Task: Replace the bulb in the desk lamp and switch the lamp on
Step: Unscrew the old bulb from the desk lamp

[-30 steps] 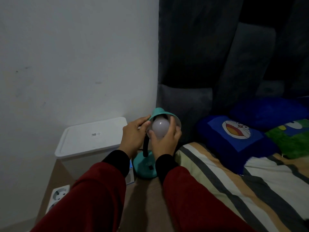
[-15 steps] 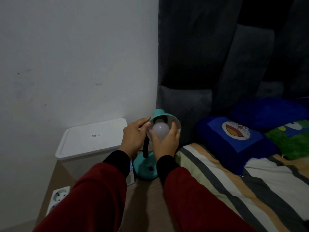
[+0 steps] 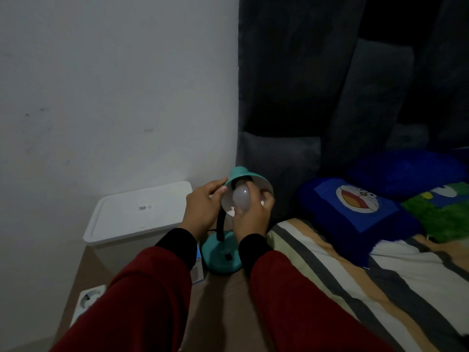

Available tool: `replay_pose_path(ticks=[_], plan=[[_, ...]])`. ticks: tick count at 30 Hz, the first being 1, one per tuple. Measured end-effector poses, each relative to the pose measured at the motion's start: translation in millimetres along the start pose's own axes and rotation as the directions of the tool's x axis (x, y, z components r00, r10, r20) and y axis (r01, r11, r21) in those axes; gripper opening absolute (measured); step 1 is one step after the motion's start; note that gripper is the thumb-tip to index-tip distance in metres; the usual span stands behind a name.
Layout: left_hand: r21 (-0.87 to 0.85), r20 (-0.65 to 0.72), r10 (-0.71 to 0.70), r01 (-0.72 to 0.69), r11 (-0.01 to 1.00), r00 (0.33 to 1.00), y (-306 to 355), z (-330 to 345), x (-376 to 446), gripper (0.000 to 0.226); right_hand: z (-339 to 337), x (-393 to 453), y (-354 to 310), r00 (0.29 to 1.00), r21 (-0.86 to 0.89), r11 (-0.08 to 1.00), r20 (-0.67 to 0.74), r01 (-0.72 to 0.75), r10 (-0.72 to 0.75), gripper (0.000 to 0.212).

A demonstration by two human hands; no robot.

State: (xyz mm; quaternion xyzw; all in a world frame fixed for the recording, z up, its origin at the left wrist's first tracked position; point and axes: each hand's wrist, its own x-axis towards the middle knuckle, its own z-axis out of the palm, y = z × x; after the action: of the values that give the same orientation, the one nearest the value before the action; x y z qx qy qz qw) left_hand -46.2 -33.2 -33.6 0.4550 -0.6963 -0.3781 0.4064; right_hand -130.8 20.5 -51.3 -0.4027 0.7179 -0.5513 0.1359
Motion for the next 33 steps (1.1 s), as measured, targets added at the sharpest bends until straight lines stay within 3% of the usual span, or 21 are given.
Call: replay_pose_path(ticks=[4, 7, 10, 15, 18, 21, 25, 29, 33], plan=[[-0.007, 0.006, -0.007, 0.007, 1.000, 1.000, 0, 2, 0, 0.031, -2, 0, 0, 0.994, 0.123, 0.986, 0.003, -0.109, 0.109, 0.076], [-0.012, 0.000, -0.008, 0.008, 1.000, 1.000, -2, 0, 1, 0.030, 0, -2, 3, 1.000, 0.103, 0.995, -0.020, -0.015, 0.018, 0.069], [-0.021, 0.005, -0.012, 0.012, 1.000, 1.000, -2, 0, 1, 0.030, 1, -2, 2, 0.996, 0.140, 0.987, -0.005, -0.085, 0.086, 0.079], [-0.015, -0.009, -0.007, 0.007, 1.000, 1.000, -3, 1, 4, 0.030, 4, -4, 3, 0.999, 0.061, 0.998, 0.029, 0.029, -0.030, 0.067], [-0.009, 0.002, -0.011, 0.011, 1.000, 1.000, -4, 1, 3, 0.030, 1, -1, 5, 1.000, 0.093, 0.995, 0.015, -0.028, 0.026, 0.074], [-0.024, -0.003, -0.009, 0.009, 1.000, 1.000, -4, 1, 4, 0.029, 0, -1, 7, 0.999, 0.031, 0.999, 0.028, 0.035, -0.036, 0.063], [-0.015, 0.007, -0.006, 0.006, 1.000, 1.000, -3, 3, 4, 0.030, -5, 1, 6, 0.999, 0.045, 0.999, 0.043, -0.010, 0.008, 0.075], [-0.008, 0.004, -0.010, 0.010, 1.000, 1.000, -4, 2, 5, 0.030, -5, 0, 6, 0.995, -0.036, 0.995, 0.055, 0.088, -0.086, 0.065], [-0.008, 0.013, -0.016, 0.016, 1.000, 1.000, -5, 1, 5, 0.030, -8, 1, 6, 0.999, -0.004, 1.000, 0.034, 0.008, -0.008, 0.073]])
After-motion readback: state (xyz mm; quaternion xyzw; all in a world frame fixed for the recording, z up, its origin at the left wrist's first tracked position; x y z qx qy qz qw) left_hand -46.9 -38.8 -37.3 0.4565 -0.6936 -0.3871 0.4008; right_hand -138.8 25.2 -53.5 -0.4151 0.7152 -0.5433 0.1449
